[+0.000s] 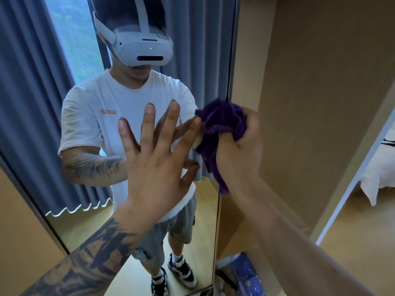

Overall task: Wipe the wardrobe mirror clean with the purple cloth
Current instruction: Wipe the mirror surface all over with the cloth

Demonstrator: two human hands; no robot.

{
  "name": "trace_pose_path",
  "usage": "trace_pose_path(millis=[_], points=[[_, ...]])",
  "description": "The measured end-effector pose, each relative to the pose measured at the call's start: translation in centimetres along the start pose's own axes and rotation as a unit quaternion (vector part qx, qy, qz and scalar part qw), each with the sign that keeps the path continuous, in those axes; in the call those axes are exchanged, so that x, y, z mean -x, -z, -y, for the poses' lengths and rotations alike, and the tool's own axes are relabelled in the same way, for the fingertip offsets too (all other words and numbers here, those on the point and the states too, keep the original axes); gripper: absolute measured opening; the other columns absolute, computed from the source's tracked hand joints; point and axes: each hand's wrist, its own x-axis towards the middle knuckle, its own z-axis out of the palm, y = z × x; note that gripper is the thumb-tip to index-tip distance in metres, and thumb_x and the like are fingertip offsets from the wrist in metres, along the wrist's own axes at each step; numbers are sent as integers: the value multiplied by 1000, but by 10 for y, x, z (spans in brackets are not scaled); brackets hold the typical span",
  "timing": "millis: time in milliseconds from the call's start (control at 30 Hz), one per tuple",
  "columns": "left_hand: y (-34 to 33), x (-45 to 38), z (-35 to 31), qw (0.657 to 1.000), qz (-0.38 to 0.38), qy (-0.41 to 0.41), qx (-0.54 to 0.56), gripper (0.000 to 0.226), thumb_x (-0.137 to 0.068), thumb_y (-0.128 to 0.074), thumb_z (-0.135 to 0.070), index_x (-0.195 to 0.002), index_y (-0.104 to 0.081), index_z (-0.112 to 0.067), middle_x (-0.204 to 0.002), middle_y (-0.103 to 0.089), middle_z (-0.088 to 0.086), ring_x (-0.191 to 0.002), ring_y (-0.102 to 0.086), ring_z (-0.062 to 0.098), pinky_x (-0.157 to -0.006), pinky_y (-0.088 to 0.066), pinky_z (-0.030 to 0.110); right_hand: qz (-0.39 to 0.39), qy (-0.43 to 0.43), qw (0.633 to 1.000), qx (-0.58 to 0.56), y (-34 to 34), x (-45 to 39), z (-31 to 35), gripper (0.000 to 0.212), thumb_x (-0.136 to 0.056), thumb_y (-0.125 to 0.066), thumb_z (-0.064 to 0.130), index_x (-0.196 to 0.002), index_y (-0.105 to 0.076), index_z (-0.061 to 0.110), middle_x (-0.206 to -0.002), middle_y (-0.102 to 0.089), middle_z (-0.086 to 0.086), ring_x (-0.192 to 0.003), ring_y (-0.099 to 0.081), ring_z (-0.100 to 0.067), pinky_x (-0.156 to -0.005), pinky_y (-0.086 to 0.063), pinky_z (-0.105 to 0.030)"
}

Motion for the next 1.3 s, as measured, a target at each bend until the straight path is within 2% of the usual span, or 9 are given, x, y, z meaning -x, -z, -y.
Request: trace_pose_path(millis=[167, 333, 533, 767, 833, 933, 1000, 1133, 1300], points=[[-3, 1, 0, 1000, -9, 3, 1, 90, -88, -70, -55, -165, -25, -36, -175, -14, 8, -159, -9, 43, -122, 8, 70, -14, 36, 999, -7, -3, -7, 3, 46, -89, -64, 20, -133, -52, 28, -116, -65, 13, -107, -65, -9, -87, -60, -26], [-4, 1, -1, 1000, -5, 6, 5, 89, -87, -70, -58, -164, -30, -35, -175, -14, 9, -159, -8, 44, -121, 8, 70, 31, -26, 999, 9, 4, 30, -31, 42, -96, -61, 10, -114, -48, 45, -113, -66, 6, -101, -68, -15, -83, -62, -41], [0, 1, 0, 1000, 6, 6, 3, 89, -89, -69, -56, -164, -27, -35, -175, -12, 8, -159, -7, 43, -121, 7, 72, -10, 25, 999, -26, -5, -21, 7, 41, -90, -67, 15, -127, -56, 29, -108, -67, 14, -99, -65, 0, -79, -52, -9], [0, 1, -2, 1000, 5, 8, 1, 89, -89, -70, -60, -164, -29, -35, -174, -14, 8, -159, -8, 43, -122, 10, 69, -4, 38, 999, -1, -4, 13, -22, 43, -96, -64, 12, -135, -52, 25, -121, -64, 10, -113, -64, -10, -90, -55, -19], [0, 0, -2, 1000, 5, 7, 0, 88, -89, -69, -61, -164, -29, -35, -174, -15, 9, -159, -8, 43, -122, 10, 69, 21, 16, 999, 19, 1, 35, -44, 40, -98, -61, 7, -133, -53, 23, -120, -65, 5, -110, -64, -13, -86, -54, -18], [-1, -1, -1, 1000, 7, 5, -1, 90, -87, -70, -60, -164, -29, -34, -175, -14, 9, -159, -8, 44, -121, 11, 69, 38, 3, 999, 24, 5, 30, -43, 45, -94, -61, 3, -119, -52, 40, -111, -66, 9, -98, -66, -5, -75, -52, -11], [0, -1, -1, 1000, 5, 6, 2, 91, -87, -70, -59, -164, -29, -35, -175, -13, 8, -159, -7, 44, -121, 10, 70, 22, 28, 999, 10, 2, 7, -22, 44, -92, -61, 8, -117, -53, 43, -106, -66, 16, -98, -66, -1, -76, -53, -12], [-1, 0, -2, 1000, -1, 11, 8, 88, -88, -69, -56, -164, -29, -36, -175, -14, 7, -159, -9, 43, -122, 9, 69, -4, 67, 998, -17, -7, -29, 14, 49, -82, -61, 29, -131, -54, 27, -113, -66, 14, -104, -65, -2, -80, -51, -8], [0, 0, -1, 1000, 3, 5, 0, 92, -86, -69, -61, -164, -27, -35, -175, -13, 8, -159, -8, 44, -122, 10, 70, 19, 49, 999, 11, 2, 12, -22, 39, -93, -61, 13, -127, -53, 30, -114, -66, 11, -105, -66, -8, -85, -57, -22]])
